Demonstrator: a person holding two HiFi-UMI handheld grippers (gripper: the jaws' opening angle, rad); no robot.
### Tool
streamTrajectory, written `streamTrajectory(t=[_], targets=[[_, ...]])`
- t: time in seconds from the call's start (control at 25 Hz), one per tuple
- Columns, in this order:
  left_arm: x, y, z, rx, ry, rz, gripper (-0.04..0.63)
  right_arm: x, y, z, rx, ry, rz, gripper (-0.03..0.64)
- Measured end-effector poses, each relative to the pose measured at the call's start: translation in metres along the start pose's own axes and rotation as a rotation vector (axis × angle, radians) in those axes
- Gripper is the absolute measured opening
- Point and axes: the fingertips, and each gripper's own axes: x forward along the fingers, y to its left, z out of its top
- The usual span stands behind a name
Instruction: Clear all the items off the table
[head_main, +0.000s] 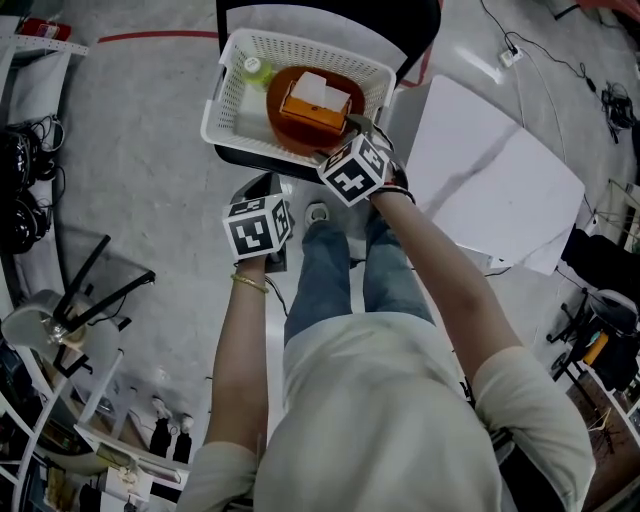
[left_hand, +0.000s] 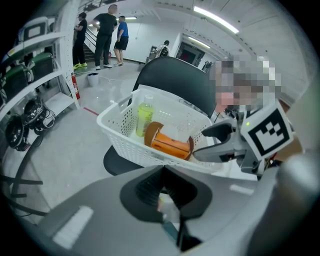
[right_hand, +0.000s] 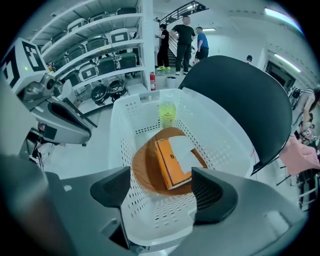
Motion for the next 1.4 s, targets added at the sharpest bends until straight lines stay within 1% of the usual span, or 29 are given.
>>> streamTrajectory(t=[0.12,0.2,0.32,0.4,0.68,0.84,0.92,1.16,1.28,1.4], targets=[[-0.003,-0.005,0.001,0.009,-0.006,-0.004,0.009,-0.008,0.0,-0.003,0.002,-0.008,-0.018,0.346],[-0.007,-0.009,0.003,0.016,-0.011,-0.008,0.009,-0.015,-0.001,-0.004,0.003,-0.019,-0.033,0.293],[-0.013,-0.016,0.004,0.023,-0.019,-0.014,0.009,-0.026,0.0,-0.006,0.016,-0.035,-0.04,0.239],[-0.018,-0.02,0.005,0.029,-0.023,-0.019,0.009,-0.033,0.002,-0.007,0.026,-0.039,-0.041,0.225],[-0.033,-0.037,0.004,0.057,-0.04,-0.043,0.009,-0.062,0.007,-0.012,0.04,-0.06,-0.097,0.078],[-0.043,-0.048,0.002,0.069,-0.051,-0.056,0.009,-0.078,0.012,-0.017,0.051,-0.074,-0.125,0.013],[-0.048,-0.054,0.0,0.077,-0.054,-0.067,0.009,-0.086,0.015,-0.02,0.073,-0.079,-0.128,0.0],[-0.063,-0.071,-0.007,0.112,-0.059,-0.104,0.009,-0.114,0.025,-0.033,0.138,-0.112,-0.152,-0.002],[-0.069,-0.081,-0.01,0.142,-0.057,-0.12,0.009,-0.128,0.029,-0.042,0.167,-0.133,-0.166,-0.002],[-0.075,-0.091,-0.012,0.177,-0.054,-0.139,0.009,-0.146,0.031,-0.05,0.222,-0.175,-0.183,-0.002]])
